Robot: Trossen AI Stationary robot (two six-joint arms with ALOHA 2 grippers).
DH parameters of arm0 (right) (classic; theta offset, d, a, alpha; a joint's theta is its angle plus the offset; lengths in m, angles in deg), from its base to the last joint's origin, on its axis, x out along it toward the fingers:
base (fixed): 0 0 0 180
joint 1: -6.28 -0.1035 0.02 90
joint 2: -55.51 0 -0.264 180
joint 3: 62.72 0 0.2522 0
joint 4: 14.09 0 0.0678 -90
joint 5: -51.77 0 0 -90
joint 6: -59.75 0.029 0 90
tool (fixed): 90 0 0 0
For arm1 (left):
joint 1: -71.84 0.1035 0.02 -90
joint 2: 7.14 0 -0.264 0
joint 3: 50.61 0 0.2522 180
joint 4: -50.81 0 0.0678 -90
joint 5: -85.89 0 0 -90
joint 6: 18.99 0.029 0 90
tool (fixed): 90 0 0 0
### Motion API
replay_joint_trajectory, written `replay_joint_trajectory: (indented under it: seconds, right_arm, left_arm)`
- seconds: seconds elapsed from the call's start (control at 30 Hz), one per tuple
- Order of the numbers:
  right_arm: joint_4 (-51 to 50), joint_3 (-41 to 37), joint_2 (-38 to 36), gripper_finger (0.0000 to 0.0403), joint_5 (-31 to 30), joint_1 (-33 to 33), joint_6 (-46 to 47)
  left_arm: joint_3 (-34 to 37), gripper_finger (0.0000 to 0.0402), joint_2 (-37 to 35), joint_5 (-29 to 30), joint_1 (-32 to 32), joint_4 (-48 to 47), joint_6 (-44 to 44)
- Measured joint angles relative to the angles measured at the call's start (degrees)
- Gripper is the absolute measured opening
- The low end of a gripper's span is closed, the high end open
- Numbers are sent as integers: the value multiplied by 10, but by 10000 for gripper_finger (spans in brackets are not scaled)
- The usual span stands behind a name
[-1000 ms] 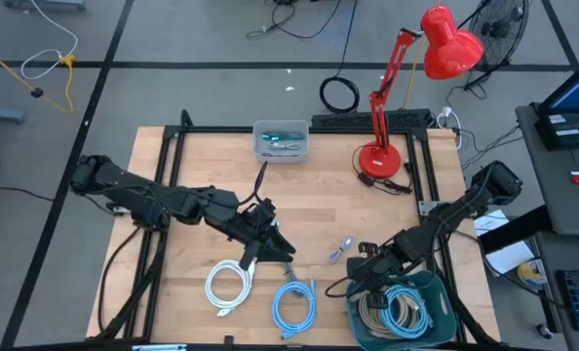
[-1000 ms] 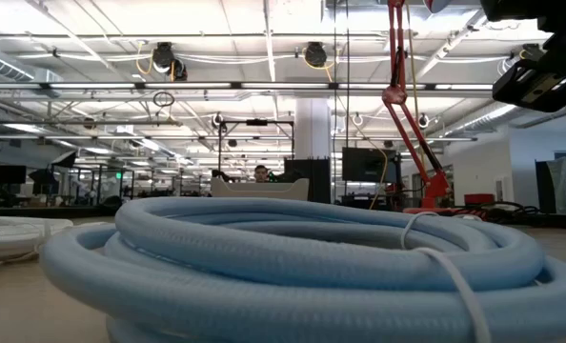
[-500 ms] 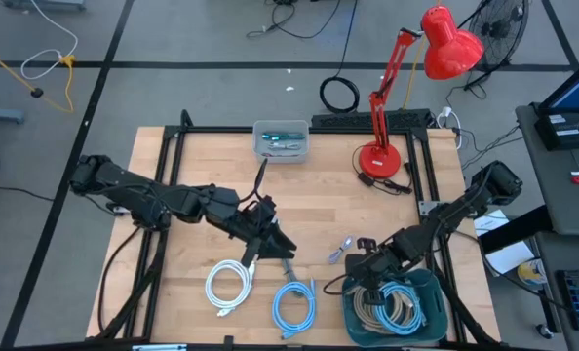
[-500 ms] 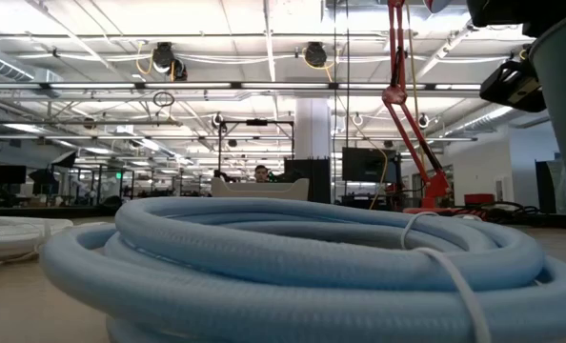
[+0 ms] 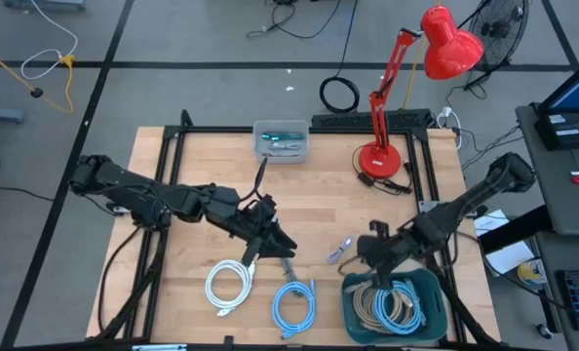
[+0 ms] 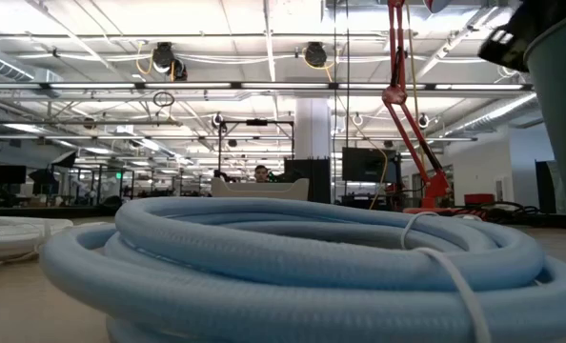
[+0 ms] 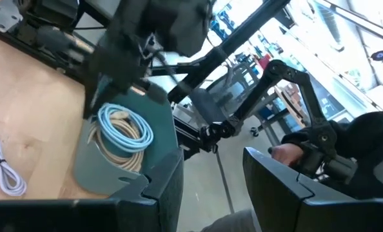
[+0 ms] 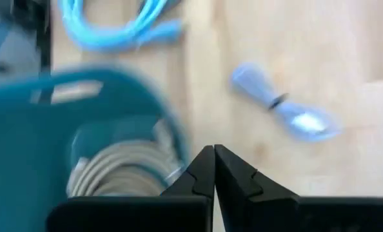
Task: Pick & Place USB Port
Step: Put the light blue usb cable into the gray bin
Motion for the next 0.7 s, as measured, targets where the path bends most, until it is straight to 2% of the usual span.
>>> replay_joint_trajectory:
  seconds: [0.17,0.33,0.47,0.7]
  right_arm:
    - [-6,0,-15,0,-11,37,-28]
    - [-37,0,-11,0,-11,62,-96]
    - [-45,0,-20,0,-16,94,-142]
    - [-47,2,-84,0,55,146,-167]
  left_arm:
    - [0,161,0,0,6,0,1]
    - [0,161,0,1,23,-2,-17]
    - [0,161,0,2,44,-35,-45]
    - [0,161,0,-2,56,-86,-62]
